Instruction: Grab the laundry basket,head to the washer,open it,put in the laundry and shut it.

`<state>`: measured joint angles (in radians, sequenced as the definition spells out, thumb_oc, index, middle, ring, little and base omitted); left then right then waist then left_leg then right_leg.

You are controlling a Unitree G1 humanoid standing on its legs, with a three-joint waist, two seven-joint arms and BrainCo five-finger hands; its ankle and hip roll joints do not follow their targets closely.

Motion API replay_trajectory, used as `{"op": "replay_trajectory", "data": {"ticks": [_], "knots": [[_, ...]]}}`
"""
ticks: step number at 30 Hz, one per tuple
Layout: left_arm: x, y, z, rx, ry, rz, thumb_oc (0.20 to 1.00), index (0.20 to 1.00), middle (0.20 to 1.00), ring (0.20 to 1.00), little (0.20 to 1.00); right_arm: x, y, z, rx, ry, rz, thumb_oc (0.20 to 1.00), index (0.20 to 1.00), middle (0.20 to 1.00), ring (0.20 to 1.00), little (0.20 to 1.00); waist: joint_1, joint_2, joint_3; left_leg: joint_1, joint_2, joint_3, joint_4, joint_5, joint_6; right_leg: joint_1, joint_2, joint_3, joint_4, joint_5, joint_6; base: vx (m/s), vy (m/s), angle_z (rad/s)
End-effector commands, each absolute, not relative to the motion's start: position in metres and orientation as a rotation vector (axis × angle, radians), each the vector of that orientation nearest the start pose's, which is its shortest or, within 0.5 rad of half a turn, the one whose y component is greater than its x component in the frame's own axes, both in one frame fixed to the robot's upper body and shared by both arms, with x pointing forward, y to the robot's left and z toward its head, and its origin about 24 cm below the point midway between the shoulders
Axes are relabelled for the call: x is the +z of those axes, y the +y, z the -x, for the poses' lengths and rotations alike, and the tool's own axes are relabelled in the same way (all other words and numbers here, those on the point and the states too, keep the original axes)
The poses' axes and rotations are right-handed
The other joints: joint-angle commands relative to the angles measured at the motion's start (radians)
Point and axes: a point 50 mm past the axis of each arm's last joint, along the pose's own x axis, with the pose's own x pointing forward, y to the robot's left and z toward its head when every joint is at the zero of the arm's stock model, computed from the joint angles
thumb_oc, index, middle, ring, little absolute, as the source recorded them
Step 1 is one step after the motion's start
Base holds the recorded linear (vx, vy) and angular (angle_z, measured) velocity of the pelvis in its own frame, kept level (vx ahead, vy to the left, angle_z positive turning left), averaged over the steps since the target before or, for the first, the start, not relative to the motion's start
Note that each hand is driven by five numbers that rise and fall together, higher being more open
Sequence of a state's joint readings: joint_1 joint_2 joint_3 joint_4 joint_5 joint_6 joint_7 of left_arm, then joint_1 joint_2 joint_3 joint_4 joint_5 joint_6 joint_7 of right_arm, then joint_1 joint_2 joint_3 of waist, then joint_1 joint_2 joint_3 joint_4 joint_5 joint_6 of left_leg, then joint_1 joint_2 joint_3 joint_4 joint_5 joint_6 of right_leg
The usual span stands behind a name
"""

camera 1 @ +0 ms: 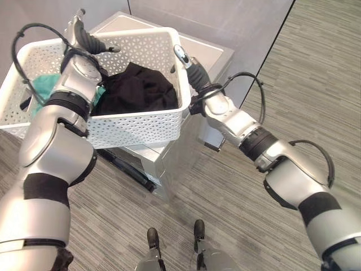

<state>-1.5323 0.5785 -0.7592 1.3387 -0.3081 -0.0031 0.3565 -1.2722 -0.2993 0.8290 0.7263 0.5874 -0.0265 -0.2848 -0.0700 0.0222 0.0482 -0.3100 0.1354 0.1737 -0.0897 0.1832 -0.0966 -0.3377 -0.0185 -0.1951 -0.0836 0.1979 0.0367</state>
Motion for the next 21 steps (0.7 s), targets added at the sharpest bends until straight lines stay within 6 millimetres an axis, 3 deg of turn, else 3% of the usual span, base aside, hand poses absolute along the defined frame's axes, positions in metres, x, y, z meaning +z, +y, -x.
{"op": "replay_trajectory", "data": {"ticks": [1,5,9,16,21], "knots": [[0.380,0.235,-0.400,0.587,-0.419,-0.662,1.000,1.000,1.000,1.000,1.000,0.312,-0.006,-0.387,0.302,-0.580,0.460,1.000,1.000,1.000,1.000,1.000,0.031,-0.018,0.190,0.122,0.051,-0.027,0.002,-0.121,-0.037,-0.011,-0.114,0.021,-0.004,0.000,0.142,0.00,0.000,0.00],[0.376,0.240,-0.400,0.594,-0.400,-0.675,1.000,1.000,1.000,1.000,1.000,0.313,-0.018,-0.393,0.266,-0.549,0.464,1.000,1.000,1.000,1.000,1.000,0.024,-0.019,0.191,0.118,0.050,-0.025,0.002,-0.119,-0.038,-0.016,-0.113,0.023,-0.004,0.003,0.141,0.00,0.000,0.00],[0.370,0.237,-0.402,0.576,-0.397,-0.691,1.000,1.000,1.000,1.000,1.000,0.319,-0.050,-0.407,0.132,-0.503,0.488,1.000,1.000,1.000,1.000,1.000,0.011,-0.017,0.197,0.111,0.053,-0.017,0.002,-0.120,-0.040,-0.026,-0.112,0.032,-0.004,0.006,0.141,0.00,0.000,0.00],[0.368,0.229,-0.405,0.540,-0.419,-0.676,1.000,1.000,1.000,1.000,1.000,0.337,-0.070,-0.406,0.068,-0.554,0.523,1.000,1.000,1.000,1.000,1.000,-0.008,-0.011,0.202,0.106,0.051,-0.009,0.002,-0.122,-0.040,-0.039,-0.110,0.045,-0.004,0.007,0.141,0.00,0.005,-0.04],[0.369,0.210,-0.408,0.484,-0.465,-0.657,1.000,1.000,1.000,1.000,1.000,0.354,-0.096,-0.394,0.041,-0.670,0.491,1.000,1.000,1.000,1.000,1.000,-0.037,-0.005,0.210,0.106,0.048,0.003,0.002,-0.131,-0.038,-0.049,-0.110,0.060,-0.004,0.008,0.143,0.01,0.006,-0.02]]}}
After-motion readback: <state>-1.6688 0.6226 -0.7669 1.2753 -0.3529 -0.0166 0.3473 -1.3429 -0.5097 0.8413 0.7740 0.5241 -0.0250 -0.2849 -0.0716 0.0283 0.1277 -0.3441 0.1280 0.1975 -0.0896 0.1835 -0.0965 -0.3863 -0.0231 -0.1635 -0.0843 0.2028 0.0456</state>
